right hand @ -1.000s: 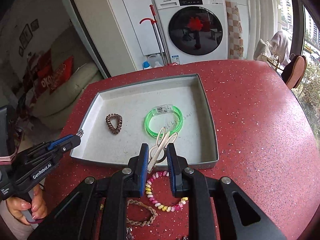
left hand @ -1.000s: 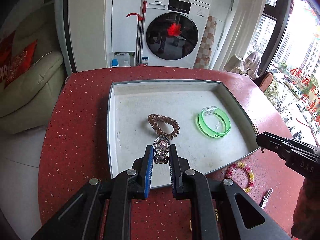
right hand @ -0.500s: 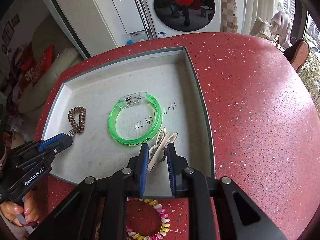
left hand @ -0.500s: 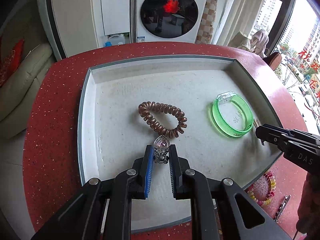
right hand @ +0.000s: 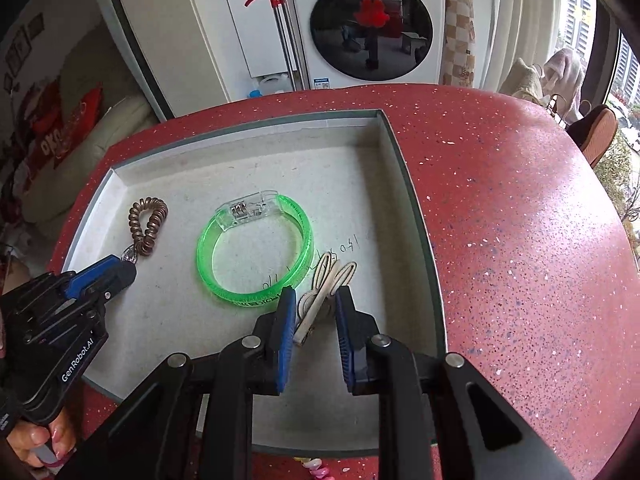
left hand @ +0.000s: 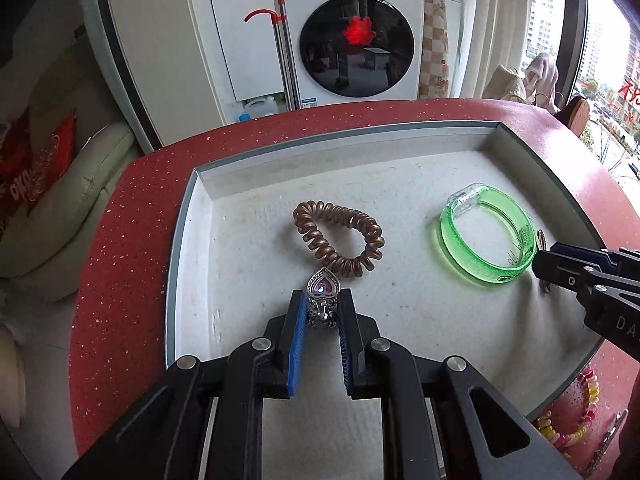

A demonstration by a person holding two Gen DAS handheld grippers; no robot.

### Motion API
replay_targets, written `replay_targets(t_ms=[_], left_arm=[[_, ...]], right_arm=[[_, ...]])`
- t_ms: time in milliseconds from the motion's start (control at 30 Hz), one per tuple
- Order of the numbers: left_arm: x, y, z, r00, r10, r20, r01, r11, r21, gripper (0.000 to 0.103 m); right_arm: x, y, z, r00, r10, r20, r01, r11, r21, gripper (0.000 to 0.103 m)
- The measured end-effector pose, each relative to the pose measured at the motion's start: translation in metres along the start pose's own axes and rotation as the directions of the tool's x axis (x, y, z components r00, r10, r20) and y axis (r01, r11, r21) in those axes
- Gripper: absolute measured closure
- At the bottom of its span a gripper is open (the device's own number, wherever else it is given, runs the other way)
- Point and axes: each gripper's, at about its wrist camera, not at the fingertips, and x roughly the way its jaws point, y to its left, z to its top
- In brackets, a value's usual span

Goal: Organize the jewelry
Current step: 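Place the silver pendant in the tray with the left gripper while the right places the bow clip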

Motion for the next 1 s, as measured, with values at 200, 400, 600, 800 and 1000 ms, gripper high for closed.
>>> replay_targets(t_ms=[200, 400, 600, 800, 1000], left_arm=[[-0.011, 0.005, -0.001, 0.999, -0.023, 0.024, 0.024, 0.999, -0.037, 0.069], [-0.024, 0.009, 0.002, 0.998, -0.030, 0.049, 0.033, 0.997, -0.064, 0.069], [-0.035, 0.012, 0.001, 0.997, -0.040, 0.067, 0.045, 0.996, -0.079, 0.069], [-0.046, 0.014, -0.001, 0.996, -0.053, 0.072, 0.059, 0.994, -0.091, 0.069], [-0.069, 0.023, -0.010, 0.990, 0.006, 0.142, 0.012, 0.992, -0.122, 0.000]], right_arm=[[-0.015, 0.001, 0.000, 0.999, 0.033, 0.040, -0.034, 0.999, 0.015, 0.056], [-0.030, 0.001, 0.000, 0.996, 0.055, 0.071, -0.058, 0.998, 0.034, 0.055], [-0.041, 0.003, -0.003, 0.994, 0.071, 0.088, -0.075, 0.996, 0.048, 0.054], [-0.053, 0.004, -0.006, 0.991, 0.080, 0.104, -0.085, 0.995, 0.049, 0.054], [-0.070, 0.002, -0.012, 0.988, 0.092, 0.128, -0.099, 0.994, 0.053, 0.052]])
